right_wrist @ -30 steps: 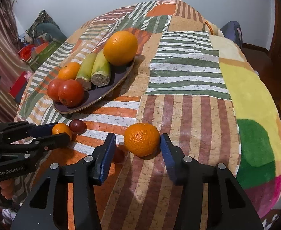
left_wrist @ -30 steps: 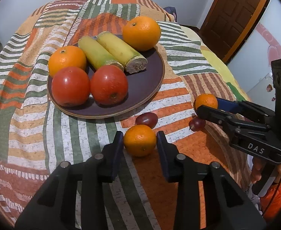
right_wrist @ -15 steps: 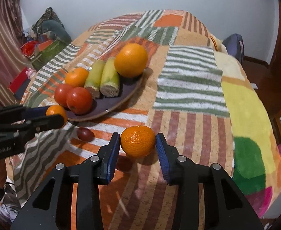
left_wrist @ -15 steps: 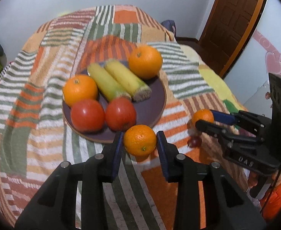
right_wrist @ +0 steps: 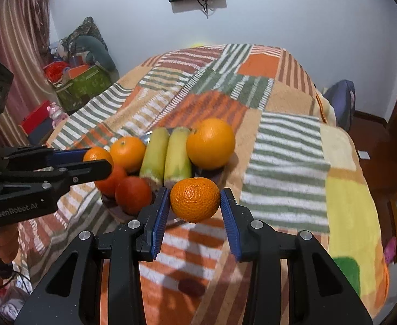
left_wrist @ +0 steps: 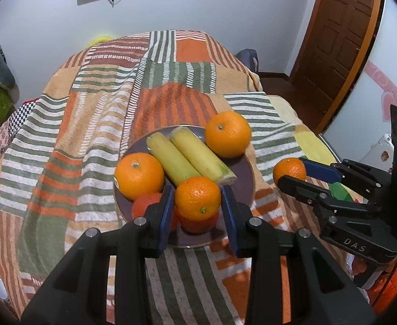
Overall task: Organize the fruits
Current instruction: 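Place the mandarin on the plate with left tool while right tool places its mandarin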
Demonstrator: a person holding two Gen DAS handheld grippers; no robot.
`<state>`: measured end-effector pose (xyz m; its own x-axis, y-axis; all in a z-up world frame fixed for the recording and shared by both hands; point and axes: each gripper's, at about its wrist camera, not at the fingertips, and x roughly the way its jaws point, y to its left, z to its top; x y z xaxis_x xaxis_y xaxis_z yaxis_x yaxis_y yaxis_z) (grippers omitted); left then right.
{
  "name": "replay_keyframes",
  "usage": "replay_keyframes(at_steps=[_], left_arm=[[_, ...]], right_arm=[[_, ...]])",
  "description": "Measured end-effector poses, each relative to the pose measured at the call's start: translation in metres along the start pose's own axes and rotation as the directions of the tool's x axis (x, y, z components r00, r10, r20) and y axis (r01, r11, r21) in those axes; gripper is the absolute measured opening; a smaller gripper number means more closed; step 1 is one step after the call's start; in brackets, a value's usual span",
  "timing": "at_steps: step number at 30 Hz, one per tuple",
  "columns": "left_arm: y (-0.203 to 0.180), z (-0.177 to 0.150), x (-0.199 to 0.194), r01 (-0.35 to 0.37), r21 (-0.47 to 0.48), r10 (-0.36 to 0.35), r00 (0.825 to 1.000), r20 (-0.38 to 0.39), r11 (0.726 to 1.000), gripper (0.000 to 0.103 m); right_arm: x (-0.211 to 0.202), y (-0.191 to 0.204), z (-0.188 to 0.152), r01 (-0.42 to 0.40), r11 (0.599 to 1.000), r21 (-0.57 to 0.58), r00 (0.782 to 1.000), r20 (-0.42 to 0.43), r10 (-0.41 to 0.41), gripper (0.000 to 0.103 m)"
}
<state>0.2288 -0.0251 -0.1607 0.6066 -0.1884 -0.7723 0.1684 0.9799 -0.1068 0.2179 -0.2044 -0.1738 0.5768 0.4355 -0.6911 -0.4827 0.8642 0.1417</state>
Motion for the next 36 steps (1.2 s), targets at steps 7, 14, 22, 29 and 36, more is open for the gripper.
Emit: replay_keyframes(at_steps=[7,14,22,29,36], left_arm=[[0.012,0.009,0.017,-0.015,-0.013,0.015,1.000,-0.010,1.000,0.035],[0.019,0.012,0.035,-0.022,-0.016,0.022,0.999,-0.034,1.000,0.035],[0.021,0.013,0.047,-0.021,-0.011,0.021,0.999,-0.044,1.000,0.035],[0.021,0.013,0.053,-0.023,-0.007,0.023,0.998,-0.053,1.000,0.035],[0.023,0.011,0.053,-0.014,-0.017,0.013,0.997,-0.073,1.000,0.035]], right_arm=[[0.019,0.000,0.012,-0.008,1.000,-0.005,1.000,-0.004,0.008,0.036],[0.042,-0.005,0.013,-0.007,1.000,0.010,0.999,-0.043,0.008,0.036],[0.057,-0.010,0.009,-0.005,0.999,0.032,0.998,-0.070,0.008,0.036],[0.061,-0.009,0.008,-0.003,1.000,0.025,0.997,-0.076,0.005,0.036],[0.062,-0.010,0.010,0.001,1.000,0.031,0.996,-0.092,0.002,0.036]])
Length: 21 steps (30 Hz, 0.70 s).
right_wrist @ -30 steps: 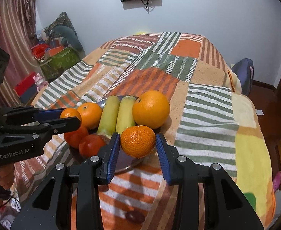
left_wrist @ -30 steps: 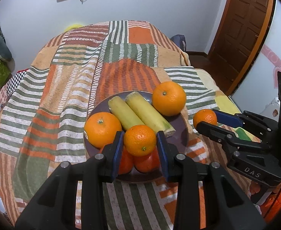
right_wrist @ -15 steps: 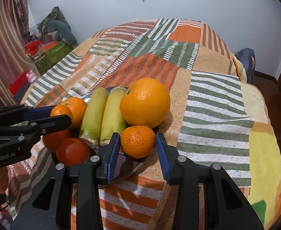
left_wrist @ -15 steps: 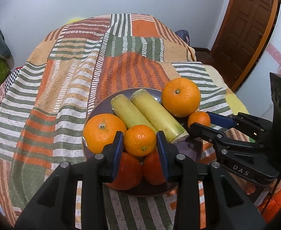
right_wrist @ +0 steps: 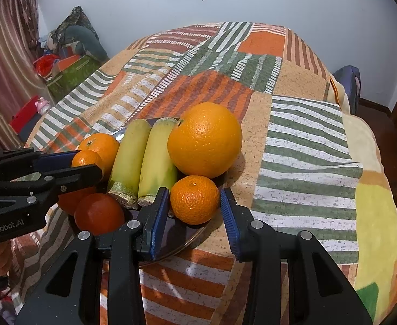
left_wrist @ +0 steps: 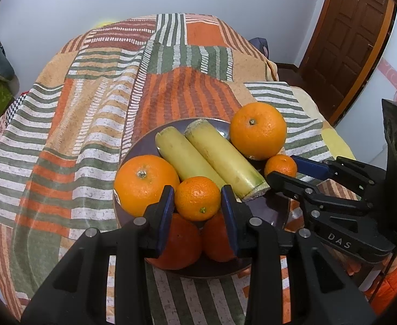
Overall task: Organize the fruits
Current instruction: 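Place the mandarin on the plate with left tool while right tool places its mandarin, then grasp a dark red plum with right tool while left tool grasps another plum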
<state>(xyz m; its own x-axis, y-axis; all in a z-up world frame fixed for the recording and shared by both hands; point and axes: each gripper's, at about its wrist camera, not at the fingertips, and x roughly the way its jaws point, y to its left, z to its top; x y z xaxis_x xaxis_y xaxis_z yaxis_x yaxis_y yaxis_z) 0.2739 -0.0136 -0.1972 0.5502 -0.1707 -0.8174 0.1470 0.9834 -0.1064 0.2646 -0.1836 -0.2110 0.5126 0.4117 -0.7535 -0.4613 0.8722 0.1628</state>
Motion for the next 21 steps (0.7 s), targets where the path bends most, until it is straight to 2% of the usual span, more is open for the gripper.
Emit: replay_keyframes(at_steps=[3,5,21], left_arm=[[-0.002,-0.001,-0.005,-0.006,0.008,0.006,1.000,0.013,1.000,0.044],[-0.003,-0.001,-0.012,-0.004,0.010,0.003,0.999,0.036,1.000,0.054],[-0.017,-0.013,-0.063,-0.003,0.018,0.001,0.995,0.096,1.000,0.055]], right_arm=[[-0.001,-0.001,0.001,-0.011,1.000,0.006,1.000,-0.010,0.011,0.044],[-0.004,-0.001,0.000,-0.003,1.000,0.006,1.000,0.000,0.003,0.050],[-0.056,0.010,-0.005,0.020,1.000,-0.002,0.997,0.077,-0.019,0.052]])
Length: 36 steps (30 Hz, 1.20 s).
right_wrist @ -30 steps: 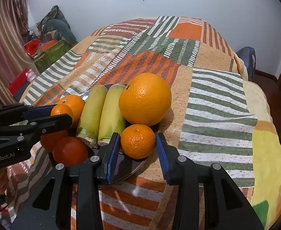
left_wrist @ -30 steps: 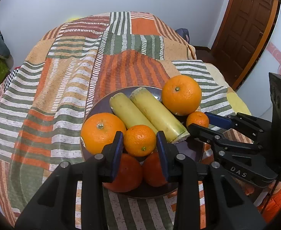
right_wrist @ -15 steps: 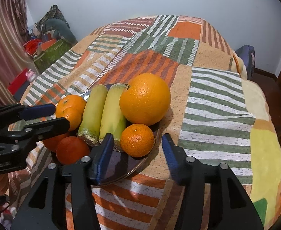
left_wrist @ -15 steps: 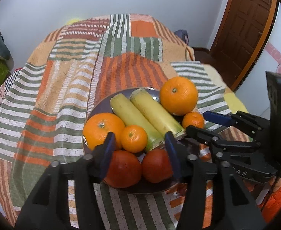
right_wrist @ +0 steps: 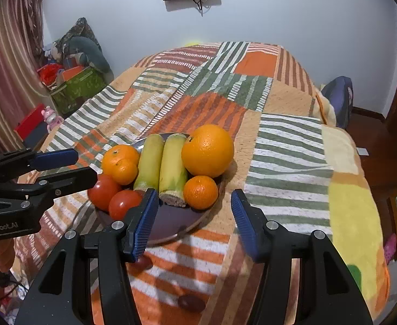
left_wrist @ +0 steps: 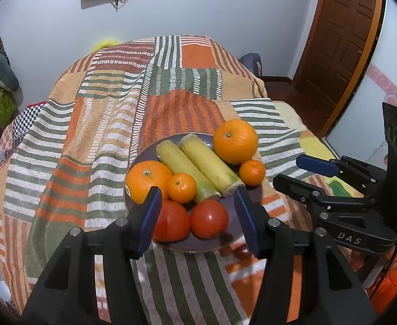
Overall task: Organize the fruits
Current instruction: 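Grasp a dark red plum with right tool while left tool grasps another plum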
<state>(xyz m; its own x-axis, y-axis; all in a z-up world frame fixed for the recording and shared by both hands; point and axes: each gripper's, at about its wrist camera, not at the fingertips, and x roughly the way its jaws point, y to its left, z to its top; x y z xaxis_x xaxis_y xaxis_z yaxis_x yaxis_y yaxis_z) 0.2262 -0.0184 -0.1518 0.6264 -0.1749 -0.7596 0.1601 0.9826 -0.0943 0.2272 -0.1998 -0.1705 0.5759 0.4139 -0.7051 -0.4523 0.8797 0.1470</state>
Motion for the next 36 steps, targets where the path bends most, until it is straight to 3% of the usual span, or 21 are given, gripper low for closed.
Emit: replay_keyframes(at_steps=[10,24,27,36], left_arm=[[-0.016,-0.027,-0.017,0.005,0.022,-0.004,0.999,-0.032,1.000,0.055],[-0.036,-0.064,0.021,0.066,0.014,-0.062,0.983,-0.175,0.998,0.055],[-0.039,-0.067,0.029,0.071,0.017,-0.067,0.979,-0.195,0.997,0.049],[-0.044,-0.068,0.050,0.087,0.016,-0.081,0.967,-0.239,0.996,0.041]], right_arm=[[-0.026,0.000,-0.028,0.033,0.999,-0.008,0.999,-0.020,-0.034,0.055],[-0.014,-0.003,-0.076,0.013,1.000,0.026,0.992,-0.126,-0.009,0.055],[-0.009,-0.002,-0.080,-0.006,0.999,0.034,0.990,-0.139,0.011,0.054],[0.008,-0.003,-0.087,-0.030,0.999,0.020,0.982,-0.189,0.033,0.030]])
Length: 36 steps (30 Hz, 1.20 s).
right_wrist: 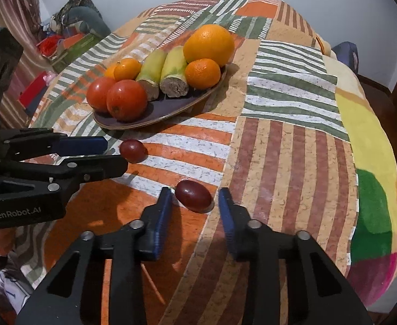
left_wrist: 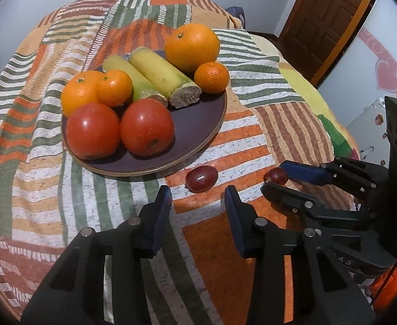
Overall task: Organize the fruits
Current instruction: 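Grasp a dark red plum with right tool while left tool grasps another plum, then drop the plum onto the plate with right tool while left tool drops its plum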
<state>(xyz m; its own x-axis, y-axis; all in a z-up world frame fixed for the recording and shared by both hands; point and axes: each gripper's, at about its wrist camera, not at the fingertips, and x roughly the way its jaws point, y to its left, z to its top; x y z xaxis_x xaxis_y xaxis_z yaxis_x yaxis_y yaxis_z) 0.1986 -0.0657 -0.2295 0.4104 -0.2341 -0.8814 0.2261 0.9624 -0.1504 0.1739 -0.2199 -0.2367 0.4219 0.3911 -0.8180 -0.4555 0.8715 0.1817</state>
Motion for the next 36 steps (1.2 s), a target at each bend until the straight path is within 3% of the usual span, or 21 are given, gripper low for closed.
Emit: replay_keyframes(at_steps=[2,10,14,20,26,36], left_arm=[[-0.002,0.002,0.003,-0.006,0.003,0.006,1.000,-0.002,1.000,0.040],[-0.004,0.010,0.019,-0.024,0.008,0.024,1.000,-0.015,1.000,0.037],[-0.005,0.013,0.022,-0.037,0.020,0.037,0.999,-0.007,0.999,0.028],[-0.006,0.011,0.020,-0.037,0.023,0.037,0.999,-0.002,0.999,0.027],[-0.002,0.007,0.004,-0.028,0.014,0.028,0.999,0.023,1.000,0.027],[0.024,0.018,-0.039,-0.032,-0.055,0.039,0.990,0.132,0.998,0.027]], right_arm=[[-0.001,-0.003,0.000,-0.014,1.000,0.002,1.000,0.004,0.014,0.023],[-0.008,-0.013,0.001,-0.007,1.000,0.022,1.000,0.029,0.006,0.024],[-0.011,-0.016,0.003,-0.001,1.000,0.029,0.999,0.040,0.000,0.024],[-0.017,-0.016,0.006,0.002,1.000,0.031,0.998,0.060,-0.004,0.024],[-0.025,-0.013,0.017,-0.001,1.000,0.025,0.996,0.094,-0.002,0.024],[-0.029,0.003,0.043,-0.018,1.000,-0.018,0.988,0.150,0.021,0.024]])
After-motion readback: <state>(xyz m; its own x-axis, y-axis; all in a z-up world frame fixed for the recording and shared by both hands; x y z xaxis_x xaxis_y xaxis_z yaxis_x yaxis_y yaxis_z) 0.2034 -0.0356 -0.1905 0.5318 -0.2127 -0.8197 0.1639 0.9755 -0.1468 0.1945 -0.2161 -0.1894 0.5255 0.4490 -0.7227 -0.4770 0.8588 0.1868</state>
